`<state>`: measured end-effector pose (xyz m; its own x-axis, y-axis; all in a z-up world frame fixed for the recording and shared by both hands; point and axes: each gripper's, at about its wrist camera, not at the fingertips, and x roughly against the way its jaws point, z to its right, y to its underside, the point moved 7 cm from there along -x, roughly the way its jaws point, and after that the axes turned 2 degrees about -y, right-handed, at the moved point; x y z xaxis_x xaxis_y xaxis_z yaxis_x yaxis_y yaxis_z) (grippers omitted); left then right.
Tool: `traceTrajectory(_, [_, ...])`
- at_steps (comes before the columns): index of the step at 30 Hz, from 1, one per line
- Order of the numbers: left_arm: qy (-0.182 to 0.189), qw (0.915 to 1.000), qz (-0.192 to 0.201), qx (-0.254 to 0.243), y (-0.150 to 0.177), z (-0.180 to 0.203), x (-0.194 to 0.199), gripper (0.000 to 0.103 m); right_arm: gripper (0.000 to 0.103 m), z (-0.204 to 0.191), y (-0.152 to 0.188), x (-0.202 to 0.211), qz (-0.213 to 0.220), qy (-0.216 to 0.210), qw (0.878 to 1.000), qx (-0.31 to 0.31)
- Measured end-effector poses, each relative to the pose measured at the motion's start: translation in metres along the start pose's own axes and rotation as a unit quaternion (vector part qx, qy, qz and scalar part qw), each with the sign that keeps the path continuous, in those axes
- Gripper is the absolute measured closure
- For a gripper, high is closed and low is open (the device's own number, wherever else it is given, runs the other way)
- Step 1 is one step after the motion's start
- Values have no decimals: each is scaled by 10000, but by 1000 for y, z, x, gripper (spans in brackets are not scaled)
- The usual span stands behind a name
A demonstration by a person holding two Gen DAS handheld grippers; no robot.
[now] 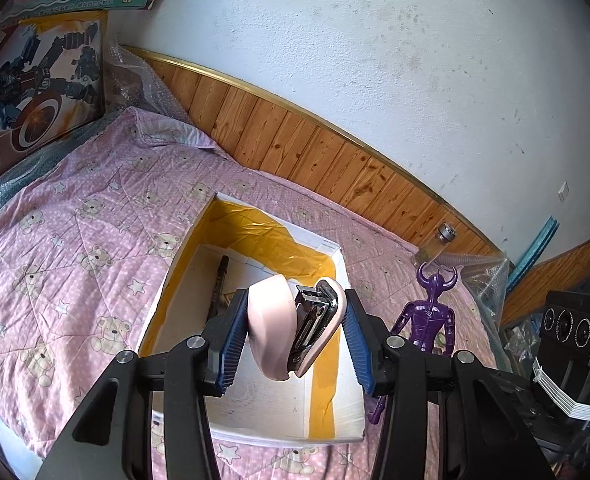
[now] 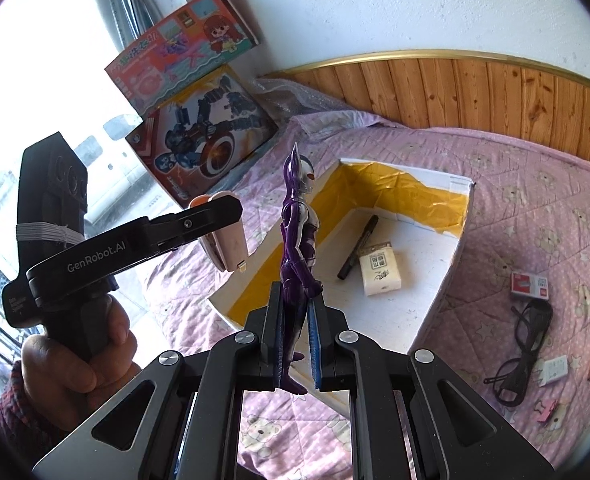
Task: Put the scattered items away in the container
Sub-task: 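Carry the stapler with the left tool while the right tool carries the figure over the box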
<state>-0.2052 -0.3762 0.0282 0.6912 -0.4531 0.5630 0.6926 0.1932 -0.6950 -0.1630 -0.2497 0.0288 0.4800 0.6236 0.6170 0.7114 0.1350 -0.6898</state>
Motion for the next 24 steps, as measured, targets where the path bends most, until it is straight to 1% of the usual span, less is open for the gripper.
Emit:
traceTrajectory(3, [-59, 9999, -111, 24, -1, -9, -8, 56, 91, 2, -1, -14, -155, -11, 9999, -47])
traceTrajectory(6, [-121, 9994, -315, 24, 1, -16, -19, 56, 91, 10, -1, -31, -411, -2, 9990, -161])
traceTrajectory(10, [-248, 9969, -749, -9, 10, -24, -42, 56, 91, 28, -1, -52, -761, -15, 9962, -431])
traceTrajectory(14, [-314, 9928, -1159, 28, 21, -30, -62, 56, 91, 50, -11, -65, -976, 39, 9935, -577])
traceTrajectory(19, [-240, 9859, -1644, 202, 35, -26, -86, 56, 91, 79, -26, -83, -1266, 214, 9901, -574])
traceTrajectory(24, [-28, 9787, -2025, 340, 48, -9, -107, 56, 91, 104, -35, -102, -1648, 427, 9846, -390])
